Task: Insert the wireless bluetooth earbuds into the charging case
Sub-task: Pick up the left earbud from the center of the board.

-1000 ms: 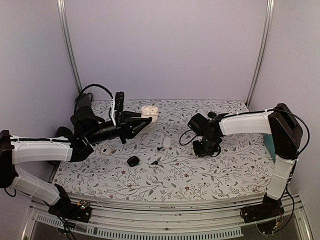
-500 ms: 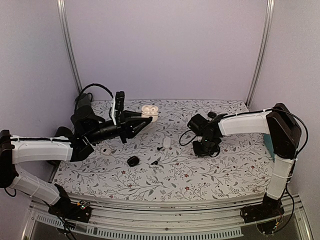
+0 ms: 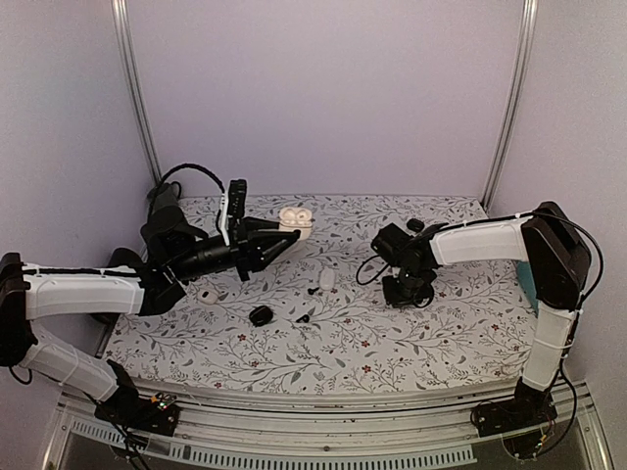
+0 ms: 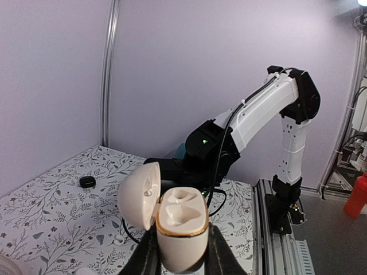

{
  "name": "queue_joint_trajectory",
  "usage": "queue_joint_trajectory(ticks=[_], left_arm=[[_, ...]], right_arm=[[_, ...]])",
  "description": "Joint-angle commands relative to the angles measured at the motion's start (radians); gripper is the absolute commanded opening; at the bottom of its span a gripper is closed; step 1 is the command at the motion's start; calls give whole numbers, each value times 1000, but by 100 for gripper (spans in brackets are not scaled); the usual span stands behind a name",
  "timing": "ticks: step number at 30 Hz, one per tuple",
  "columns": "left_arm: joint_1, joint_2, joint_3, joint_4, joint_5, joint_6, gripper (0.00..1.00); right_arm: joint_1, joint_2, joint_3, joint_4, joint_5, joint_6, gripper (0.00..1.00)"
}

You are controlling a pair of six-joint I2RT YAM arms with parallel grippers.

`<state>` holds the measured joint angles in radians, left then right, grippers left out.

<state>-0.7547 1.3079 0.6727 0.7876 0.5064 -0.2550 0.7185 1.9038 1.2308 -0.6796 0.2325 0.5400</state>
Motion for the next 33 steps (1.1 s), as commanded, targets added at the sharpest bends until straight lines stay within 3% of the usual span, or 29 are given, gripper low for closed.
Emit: queue_joint_trajectory(ticks=[1,20,23,33], left_arm=[[-6,6,28,6,10,-1,0],[-7,33,47,12,22,-17,0],[-7,32,47,7,25,-16,0],[-7,18,36,-1,15,-13,0]], right_arm=[[-5,4,-14,14,8,11,23],[6,-33,-36,1,-6,23,23],[2,-40,-43,10,-18,27,28],[-47,-121,-141,132,-149,78,33]])
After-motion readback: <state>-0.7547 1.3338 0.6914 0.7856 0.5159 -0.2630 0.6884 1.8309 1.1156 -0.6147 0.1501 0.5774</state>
